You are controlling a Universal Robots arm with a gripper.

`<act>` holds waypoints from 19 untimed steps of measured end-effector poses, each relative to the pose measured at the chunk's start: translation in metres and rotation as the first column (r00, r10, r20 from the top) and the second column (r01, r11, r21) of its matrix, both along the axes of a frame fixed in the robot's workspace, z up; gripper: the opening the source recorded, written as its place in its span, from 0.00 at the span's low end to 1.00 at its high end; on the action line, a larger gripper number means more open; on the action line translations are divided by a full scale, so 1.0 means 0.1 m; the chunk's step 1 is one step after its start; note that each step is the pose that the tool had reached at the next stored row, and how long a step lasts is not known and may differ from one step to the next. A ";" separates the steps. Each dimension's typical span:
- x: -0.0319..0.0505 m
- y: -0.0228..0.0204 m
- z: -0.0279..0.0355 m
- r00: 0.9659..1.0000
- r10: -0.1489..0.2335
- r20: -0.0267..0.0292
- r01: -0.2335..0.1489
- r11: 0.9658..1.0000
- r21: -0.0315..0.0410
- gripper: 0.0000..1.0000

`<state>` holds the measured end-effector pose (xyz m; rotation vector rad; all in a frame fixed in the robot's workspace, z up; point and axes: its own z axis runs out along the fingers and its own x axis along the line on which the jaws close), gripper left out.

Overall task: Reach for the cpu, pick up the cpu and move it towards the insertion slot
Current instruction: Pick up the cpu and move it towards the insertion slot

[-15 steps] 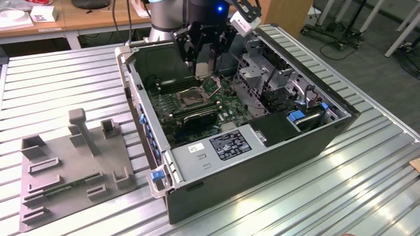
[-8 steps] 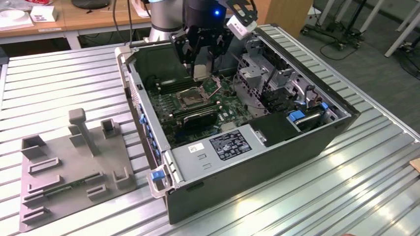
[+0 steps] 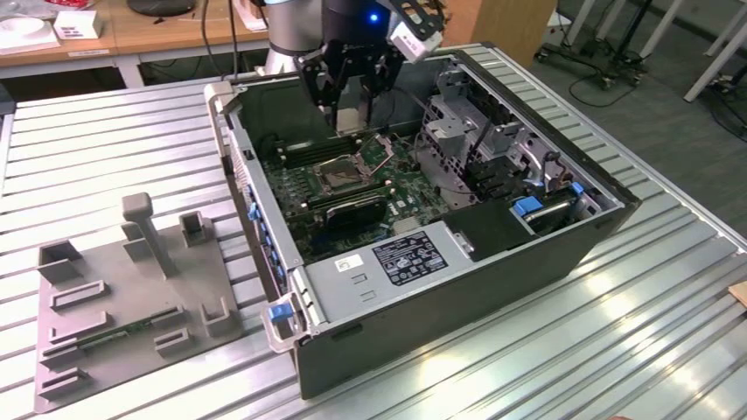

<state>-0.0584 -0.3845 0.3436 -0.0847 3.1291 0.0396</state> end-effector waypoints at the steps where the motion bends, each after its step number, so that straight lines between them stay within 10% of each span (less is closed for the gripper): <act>1: 0.000 0.037 -0.006 1.000 0.000 0.000 0.000 1.000 0.000 0.54; 10: 0.000 0.354 -0.053 1.000 0.000 0.000 0.000 1.000 0.000 0.54; 19: 0.040 0.440 -0.108 1.000 0.000 0.000 0.000 1.000 0.000 0.54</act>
